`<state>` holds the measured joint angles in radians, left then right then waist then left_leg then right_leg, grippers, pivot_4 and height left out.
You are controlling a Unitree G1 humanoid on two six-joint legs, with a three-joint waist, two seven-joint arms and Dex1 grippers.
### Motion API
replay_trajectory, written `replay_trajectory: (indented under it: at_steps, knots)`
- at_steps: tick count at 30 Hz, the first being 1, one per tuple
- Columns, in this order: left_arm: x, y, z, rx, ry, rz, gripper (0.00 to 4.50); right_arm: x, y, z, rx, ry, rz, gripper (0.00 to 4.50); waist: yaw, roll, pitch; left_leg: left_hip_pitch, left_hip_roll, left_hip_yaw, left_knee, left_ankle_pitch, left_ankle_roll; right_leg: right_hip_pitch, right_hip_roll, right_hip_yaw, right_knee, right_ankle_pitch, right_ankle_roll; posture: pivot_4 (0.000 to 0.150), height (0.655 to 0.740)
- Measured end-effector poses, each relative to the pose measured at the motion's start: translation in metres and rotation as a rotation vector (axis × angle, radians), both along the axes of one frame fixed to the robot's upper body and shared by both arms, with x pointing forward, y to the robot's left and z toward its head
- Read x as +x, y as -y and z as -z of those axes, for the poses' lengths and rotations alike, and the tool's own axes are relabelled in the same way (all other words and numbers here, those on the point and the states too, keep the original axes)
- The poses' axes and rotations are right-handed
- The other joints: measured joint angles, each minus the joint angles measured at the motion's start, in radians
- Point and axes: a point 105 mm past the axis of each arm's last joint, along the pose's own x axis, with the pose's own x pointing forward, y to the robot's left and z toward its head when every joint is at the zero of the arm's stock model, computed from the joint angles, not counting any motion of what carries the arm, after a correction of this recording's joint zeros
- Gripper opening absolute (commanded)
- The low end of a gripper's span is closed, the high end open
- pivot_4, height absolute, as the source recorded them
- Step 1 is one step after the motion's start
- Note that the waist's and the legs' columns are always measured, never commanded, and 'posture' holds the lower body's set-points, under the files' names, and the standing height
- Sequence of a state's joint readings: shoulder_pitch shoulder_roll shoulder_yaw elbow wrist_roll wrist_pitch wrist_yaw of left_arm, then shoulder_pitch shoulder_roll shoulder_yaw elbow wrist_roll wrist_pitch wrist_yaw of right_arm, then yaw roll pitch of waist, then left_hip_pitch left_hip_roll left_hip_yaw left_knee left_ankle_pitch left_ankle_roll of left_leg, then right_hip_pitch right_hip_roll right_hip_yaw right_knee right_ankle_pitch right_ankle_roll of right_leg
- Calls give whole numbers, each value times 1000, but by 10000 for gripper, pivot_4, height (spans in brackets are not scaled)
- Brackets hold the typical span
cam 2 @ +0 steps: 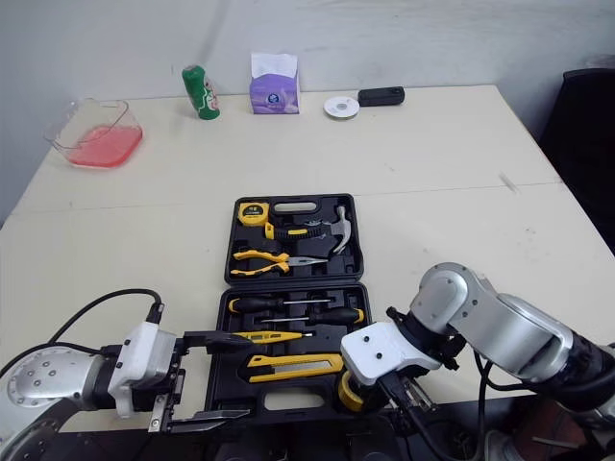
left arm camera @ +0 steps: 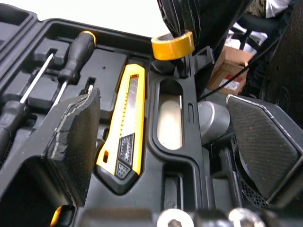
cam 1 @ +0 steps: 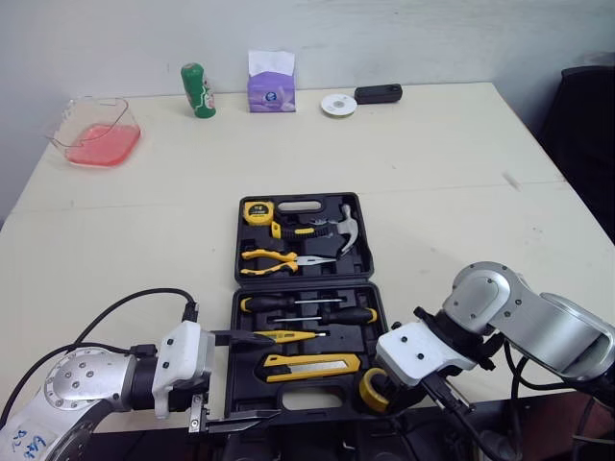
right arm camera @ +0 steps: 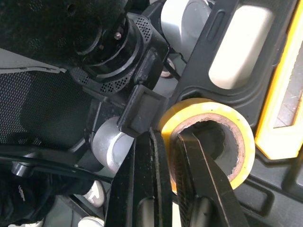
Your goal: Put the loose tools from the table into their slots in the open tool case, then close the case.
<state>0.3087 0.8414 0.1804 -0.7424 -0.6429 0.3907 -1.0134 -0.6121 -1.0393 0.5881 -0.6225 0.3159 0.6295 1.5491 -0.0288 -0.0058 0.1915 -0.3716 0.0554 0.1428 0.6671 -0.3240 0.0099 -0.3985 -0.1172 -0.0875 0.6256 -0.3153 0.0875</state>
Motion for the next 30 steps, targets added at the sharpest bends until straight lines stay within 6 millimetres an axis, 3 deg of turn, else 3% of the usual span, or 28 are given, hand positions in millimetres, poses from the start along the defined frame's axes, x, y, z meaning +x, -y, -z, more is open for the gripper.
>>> replay_trajectory:
  at_steps: [11, 30]
  knots:
    - [3, -5, -5, 26, 18, -11, 45000, 10, -4, 12, -24, 27, 11, 322, 0, 0, 0, 0, 0, 0, 0, 0, 0, 0, 0, 0, 0, 0, 0, 1500, 7400]
    - [3, -5, -4, 28, 9, -13, 45000, 9, 1, 14, -92, 46, 22, 322, 1, -6, -4, 0, 0, 0, 0, -1, 0, 0, -1, 0, -1, 0, -1, 1500, 7400]
